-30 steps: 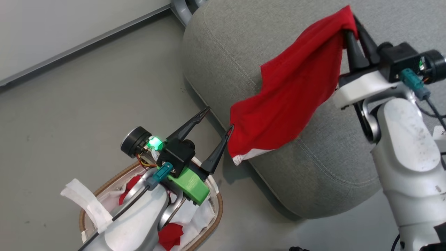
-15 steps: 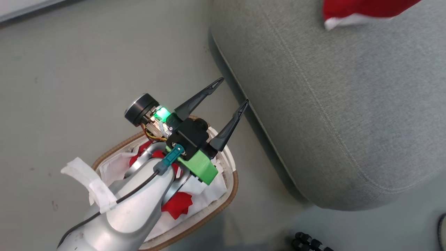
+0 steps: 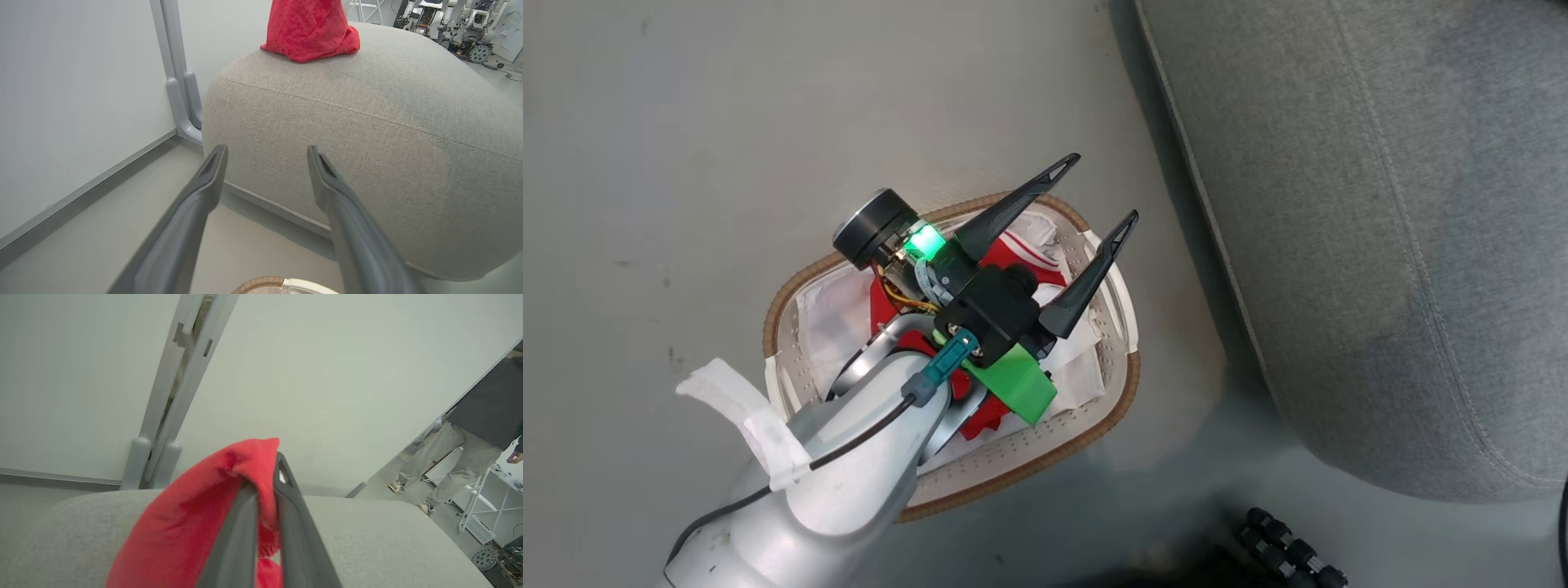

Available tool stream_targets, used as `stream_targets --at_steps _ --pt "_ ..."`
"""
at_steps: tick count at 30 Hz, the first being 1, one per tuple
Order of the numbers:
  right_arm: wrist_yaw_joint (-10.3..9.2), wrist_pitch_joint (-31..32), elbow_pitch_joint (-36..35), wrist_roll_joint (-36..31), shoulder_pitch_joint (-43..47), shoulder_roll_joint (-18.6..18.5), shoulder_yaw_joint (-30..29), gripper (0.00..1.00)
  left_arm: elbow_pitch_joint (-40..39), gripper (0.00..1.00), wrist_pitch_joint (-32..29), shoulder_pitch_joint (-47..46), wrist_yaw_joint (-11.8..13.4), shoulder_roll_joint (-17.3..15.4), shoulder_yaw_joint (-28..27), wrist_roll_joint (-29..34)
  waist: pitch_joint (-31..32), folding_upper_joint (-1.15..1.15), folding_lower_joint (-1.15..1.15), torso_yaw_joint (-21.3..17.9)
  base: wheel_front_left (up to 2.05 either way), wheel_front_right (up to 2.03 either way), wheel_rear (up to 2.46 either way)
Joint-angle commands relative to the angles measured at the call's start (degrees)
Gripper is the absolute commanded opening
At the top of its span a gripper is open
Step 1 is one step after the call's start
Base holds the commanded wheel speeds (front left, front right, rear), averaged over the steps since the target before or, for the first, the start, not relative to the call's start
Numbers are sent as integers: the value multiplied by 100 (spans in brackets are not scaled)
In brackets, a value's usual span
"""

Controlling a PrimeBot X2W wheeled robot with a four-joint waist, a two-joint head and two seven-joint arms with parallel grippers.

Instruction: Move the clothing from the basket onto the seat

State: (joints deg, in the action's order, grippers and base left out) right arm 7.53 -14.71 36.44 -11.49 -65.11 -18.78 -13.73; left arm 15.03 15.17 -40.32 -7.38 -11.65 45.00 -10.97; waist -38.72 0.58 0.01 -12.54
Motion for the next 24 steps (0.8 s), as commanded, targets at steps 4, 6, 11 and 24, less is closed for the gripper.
stream_targets --at_steps 4,6,11,24 --pt "-8 -50 384 -128 380 281 -12 0 12 100 -3 -84 4 -52 -65 36 -187 -58 -1 177 0 0 0" --pt "-8 -52 445 -169 508 412 -1 0 23 100 -3 -59 5 -70 -90 30 -183 -58 -1 178 0 0 0" --pt "-8 -55 348 -164 751 586 -77 15 62 100 -3 25 11 -102 -141 2 -142 -58 -1 165 0 0 0" --pt "-8 -56 -351 0 1528 735 0 100 48 100 -3 408 88 -15 -513 -163 417 -58 -1 128 0 0 0"
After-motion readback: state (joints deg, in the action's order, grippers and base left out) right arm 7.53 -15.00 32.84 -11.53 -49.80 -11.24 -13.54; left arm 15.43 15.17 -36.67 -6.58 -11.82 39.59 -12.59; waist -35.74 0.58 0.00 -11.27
